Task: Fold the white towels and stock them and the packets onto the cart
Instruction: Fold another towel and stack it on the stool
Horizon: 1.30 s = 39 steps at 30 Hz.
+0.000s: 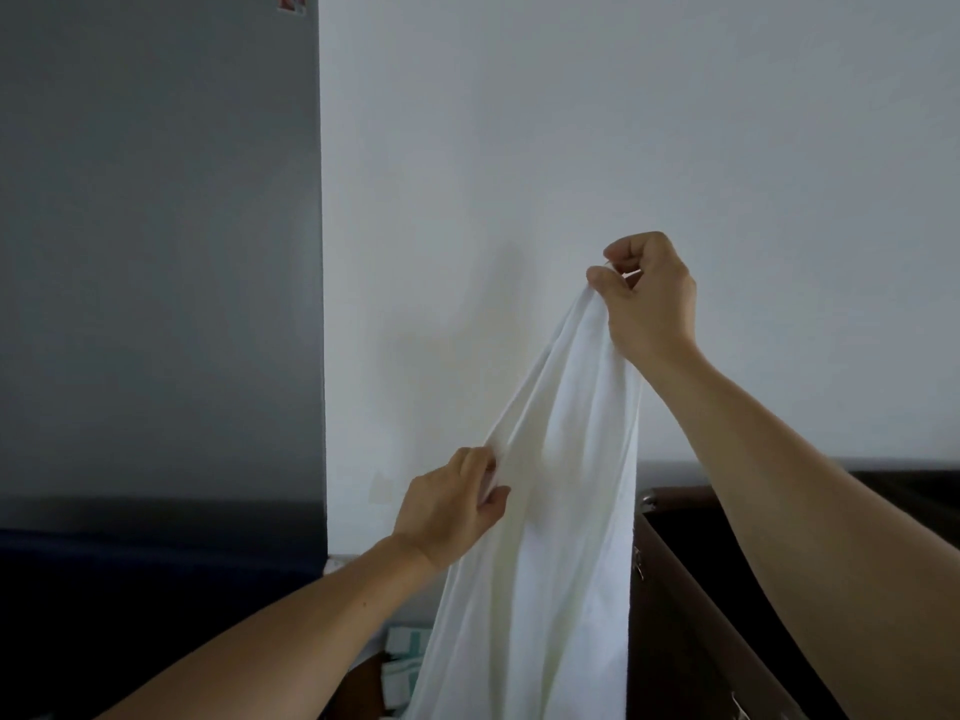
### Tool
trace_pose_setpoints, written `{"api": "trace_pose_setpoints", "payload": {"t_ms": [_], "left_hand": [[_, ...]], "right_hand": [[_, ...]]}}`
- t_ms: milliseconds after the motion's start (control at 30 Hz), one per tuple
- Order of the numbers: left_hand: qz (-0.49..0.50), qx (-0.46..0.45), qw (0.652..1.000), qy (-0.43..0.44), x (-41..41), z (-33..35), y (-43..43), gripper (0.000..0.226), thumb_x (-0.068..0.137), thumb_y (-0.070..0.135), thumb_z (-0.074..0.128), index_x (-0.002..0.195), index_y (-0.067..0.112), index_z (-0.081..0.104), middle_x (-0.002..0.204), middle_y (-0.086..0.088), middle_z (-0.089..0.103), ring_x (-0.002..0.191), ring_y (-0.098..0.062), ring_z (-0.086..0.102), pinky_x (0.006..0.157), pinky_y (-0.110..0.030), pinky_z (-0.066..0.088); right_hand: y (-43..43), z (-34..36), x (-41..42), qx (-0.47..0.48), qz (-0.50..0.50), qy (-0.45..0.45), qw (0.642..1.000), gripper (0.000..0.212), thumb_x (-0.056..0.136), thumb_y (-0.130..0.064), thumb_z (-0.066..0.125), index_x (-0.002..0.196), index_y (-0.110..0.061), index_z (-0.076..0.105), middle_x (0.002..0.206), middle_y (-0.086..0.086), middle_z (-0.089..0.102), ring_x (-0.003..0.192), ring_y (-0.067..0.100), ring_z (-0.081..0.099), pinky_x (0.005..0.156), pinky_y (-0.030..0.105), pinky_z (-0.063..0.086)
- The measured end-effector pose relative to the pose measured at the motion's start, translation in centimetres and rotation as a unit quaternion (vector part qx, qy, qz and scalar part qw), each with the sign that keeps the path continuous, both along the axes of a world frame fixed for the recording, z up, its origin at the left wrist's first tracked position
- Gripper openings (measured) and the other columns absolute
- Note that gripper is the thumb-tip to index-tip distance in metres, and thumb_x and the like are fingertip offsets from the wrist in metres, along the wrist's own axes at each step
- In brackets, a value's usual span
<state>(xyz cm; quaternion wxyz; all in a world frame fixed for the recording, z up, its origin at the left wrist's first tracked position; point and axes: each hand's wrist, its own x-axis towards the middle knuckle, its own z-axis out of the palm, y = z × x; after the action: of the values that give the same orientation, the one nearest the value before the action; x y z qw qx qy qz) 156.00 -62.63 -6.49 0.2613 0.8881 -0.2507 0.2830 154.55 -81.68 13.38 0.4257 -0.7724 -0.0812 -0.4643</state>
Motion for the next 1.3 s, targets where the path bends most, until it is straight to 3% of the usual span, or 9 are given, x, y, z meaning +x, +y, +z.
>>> {"api": "trace_pose_setpoints", "payload": {"t_ms": [133, 267, 467, 600, 700, 900, 1000, 1167, 1300], "left_hand": [[-0.050, -0.022, 0.999, 0.003, 0.2, -1.9, -0.3, 0.030, 0.097, 0.044, 0.044, 0.078, 0.020, 0.044, 0.076, 0.009, 0.045, 0.060, -0.014, 0.050, 0.059, -0.027, 0.045], [-0.058, -0.089, 0.993, 0.055, 0.5, -4.3, -0.2, 0.044, 0.095, 0.049, 0.039, 0.084, 0.011, 0.058, 0.074, 0.009, 0.050, 0.065, -0.015, 0.055, 0.064, -0.030, 0.049], [-0.071, -0.203, 0.968, 0.131, 1.0, -4.8, 0.6, 0.020, 0.102, 0.028, 0.050, 0.094, 0.013, 0.061, 0.069, -0.002, 0.061, 0.057, -0.007, 0.052, 0.055, -0.021, 0.044], [-0.111, -0.174, 0.967, 0.150, 0.5, -5.0, 1.3, 0.014, 0.103, 0.028, 0.048, 0.100, 0.017, 0.055, 0.073, 0.001, 0.061, 0.060, -0.007, 0.054, 0.057, -0.027, 0.048], [-0.138, -0.151, 0.966, 0.157, 0.3, -5.4, 1.6, 0.009, 0.104, 0.029, 0.045, 0.102, 0.020, 0.045, 0.076, -0.006, 0.060, 0.060, -0.011, 0.052, 0.058, -0.034, 0.049], [-0.156, -0.147, 0.959, 0.187, -0.5, -5.7, 1.0, 0.016, 0.106, 0.029, 0.037, 0.122, 0.026, 0.038, 0.074, 0.001, 0.056, 0.061, -0.008, 0.051, 0.058, -0.025, 0.044], [-0.142, -0.136, 0.955, 0.220, -0.8, -6.0, 0.6, 0.029, 0.107, 0.031, 0.032, 0.099, 0.010, 0.050, 0.072, 0.000, 0.054, 0.059, -0.008, 0.045, 0.059, -0.041, 0.043], [-0.129, -0.155, 0.961, 0.190, -1.9, -7.0, 0.3, 0.031, 0.106, 0.032, 0.031, 0.086, 0.013, 0.046, 0.065, 0.010, 0.045, 0.057, -0.006, 0.039, 0.058, -0.042, 0.039], [-0.142, -0.081, 0.974, 0.155, -1.8, -7.3, 1.3, 0.053, 0.097, 0.065, 0.028, 0.093, 0.015, 0.046, 0.071, 0.004, 0.058, 0.060, -0.014, 0.055, 0.056, -0.039, 0.048]], "right_hand": [[-0.7, -0.3, 0.1, 0.002, -0.016, 0.012, 1.000, 0.014, 0.092, -0.017, 0.066, 0.099, -0.022, 0.055, 0.092, -0.013, 0.056, 0.073, -0.001, 0.052, 0.062, 0.000, 0.036], [-1.9, -0.8, 0.3, 0.004, -0.034, 0.025, 0.999, 0.012, 0.092, -0.019, 0.066, 0.099, -0.022, 0.056, 0.094, -0.012, 0.057, 0.073, -0.001, 0.052, 0.061, 0.003, 0.036], [-3.3, -1.9, 0.8, 0.004, -0.054, 0.043, 0.998, 0.011, 0.094, -0.021, 0.064, 0.100, -0.024, 0.055, 0.095, -0.014, 0.057, 0.081, 0.011, 0.054, 0.068, 0.019, 0.037], [-4.5, -2.6, 1.1, 0.020, -0.066, 0.061, 0.996, 0.011, 0.094, -0.022, 0.063, 0.101, -0.024, 0.055, 0.095, -0.013, 0.057, 0.085, 0.013, 0.055, 0.067, 0.017, 0.036], [-5.0, -3.1, 1.4, 0.033, -0.072, 0.070, 0.994, 0.011, 0.094, -0.022, 0.063, 0.101, -0.024, 0.055, 0.096, -0.013, 0.057, 0.088, 0.015, 0.056, 0.075, 0.025, 0.038], [-4.8, -3.2, 1.9, 0.034, -0.062, 0.062, 0.996, 0.010, 0.094, -0.021, 0.063, 0.101, -0.023, 0.055, 0.096, -0.011, 0.057, 0.079, 0.009, 0.054, 0.065, 0.016, 0.037], [-4.3, -3.0, 2.1, 0.025, -0.058, 0.057, 0.996, 0.010, 0.095, -0.020, 0.063, 0.100, -0.023, 0.055, 0.095, -0.011, 0.057, 0.075, 0.001, 0.052, 0.064, 0.013, 0.036], [-4.4, -3.0, 2.4, 0.028, -0.071, 0.056, 0.995, 0.009, 0.095, -0.019, 0.061, 0.100, -0.022, 0.055, 0.096, -0.009, 0.058, 0.079, 0.010, 0.053, 0.064, 0.017, 0.036], [-4.8, -3.1, 2.8, 0.035, -0.079, 0.067, 0.994, 0.010, 0.094, -0.020, 0.061, 0.103, -0.020, 0.056, 0.091, -0.013, 0.056, 0.073, 0.003, 0.052, 0.066, 0.023, 0.038]]}}
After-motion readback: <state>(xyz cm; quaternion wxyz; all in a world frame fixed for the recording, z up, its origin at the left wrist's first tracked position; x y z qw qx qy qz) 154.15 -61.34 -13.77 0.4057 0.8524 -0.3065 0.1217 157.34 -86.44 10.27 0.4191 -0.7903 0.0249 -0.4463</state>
